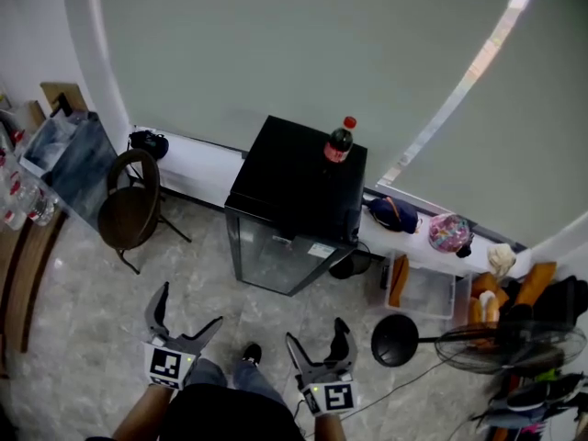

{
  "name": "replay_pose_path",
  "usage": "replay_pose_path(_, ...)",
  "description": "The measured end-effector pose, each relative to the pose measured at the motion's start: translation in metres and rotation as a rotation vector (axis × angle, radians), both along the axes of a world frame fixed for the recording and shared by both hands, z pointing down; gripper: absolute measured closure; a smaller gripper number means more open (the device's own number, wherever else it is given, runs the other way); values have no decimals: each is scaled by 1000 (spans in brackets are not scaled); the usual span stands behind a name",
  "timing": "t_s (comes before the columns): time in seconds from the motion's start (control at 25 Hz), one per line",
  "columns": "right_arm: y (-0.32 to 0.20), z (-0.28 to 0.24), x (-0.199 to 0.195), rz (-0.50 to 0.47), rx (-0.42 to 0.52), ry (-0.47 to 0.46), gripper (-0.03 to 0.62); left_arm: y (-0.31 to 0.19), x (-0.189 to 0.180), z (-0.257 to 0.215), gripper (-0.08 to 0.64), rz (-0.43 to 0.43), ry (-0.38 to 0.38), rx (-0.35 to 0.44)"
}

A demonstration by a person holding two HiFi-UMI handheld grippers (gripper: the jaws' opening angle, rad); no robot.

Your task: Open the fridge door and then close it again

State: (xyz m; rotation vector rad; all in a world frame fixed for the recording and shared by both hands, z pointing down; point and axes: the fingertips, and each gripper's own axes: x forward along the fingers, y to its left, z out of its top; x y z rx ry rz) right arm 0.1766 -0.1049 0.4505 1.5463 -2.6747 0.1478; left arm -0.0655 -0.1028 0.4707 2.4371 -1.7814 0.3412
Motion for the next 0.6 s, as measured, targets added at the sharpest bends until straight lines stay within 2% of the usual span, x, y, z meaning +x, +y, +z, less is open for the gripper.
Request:
replay_pose_path(0.24, -42, 10, -18, -37, -9, 45, 138, -41, -2, 31, 17, 43, -11, -38)
replay_pose_path(0.44, -69, 17, -39, -46, -27, 57, 138, -76, 0, 71, 18, 122, 73, -86)
replay_pose_path(0.6, -84, 26, -66, -62, -50, 71, 138, -101, 2, 105, 20, 206, 96, -134)
